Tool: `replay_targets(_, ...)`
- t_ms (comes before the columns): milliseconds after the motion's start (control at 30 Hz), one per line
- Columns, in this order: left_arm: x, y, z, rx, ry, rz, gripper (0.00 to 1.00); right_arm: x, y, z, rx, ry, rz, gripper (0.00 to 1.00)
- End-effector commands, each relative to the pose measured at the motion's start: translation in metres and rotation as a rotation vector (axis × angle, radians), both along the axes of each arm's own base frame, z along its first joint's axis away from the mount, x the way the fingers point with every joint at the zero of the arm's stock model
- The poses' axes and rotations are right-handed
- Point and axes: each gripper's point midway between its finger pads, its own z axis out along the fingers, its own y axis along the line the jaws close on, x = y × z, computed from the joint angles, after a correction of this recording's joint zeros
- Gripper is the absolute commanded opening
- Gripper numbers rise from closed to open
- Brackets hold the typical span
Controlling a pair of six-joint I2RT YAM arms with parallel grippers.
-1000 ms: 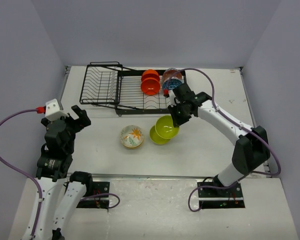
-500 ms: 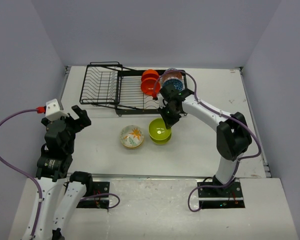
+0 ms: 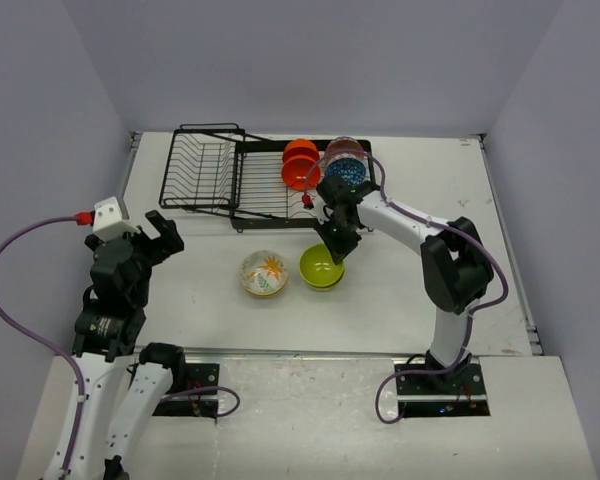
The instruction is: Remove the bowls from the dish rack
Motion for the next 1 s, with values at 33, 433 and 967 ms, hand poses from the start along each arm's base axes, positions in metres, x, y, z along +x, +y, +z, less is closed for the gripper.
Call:
replay_targets(33,0.004,-0.003,0.004,0.009,-0.016,-0.019,1.00,0.004,0.008,-0.002,0.038,-0.001,0.034,0.18)
replay_targets(433,0.005,-0.004,0.002,0.008,-0.009,-0.025,1.00,0.002,0.010,0.013,0.074,-0.036,0.031,0.31)
replay_targets(967,0.006,-0.006,0.001,0.008,-0.008,-0.036,1.00,0.012,-0.003,0.036,0.042,-0.143,0.000,0.48)
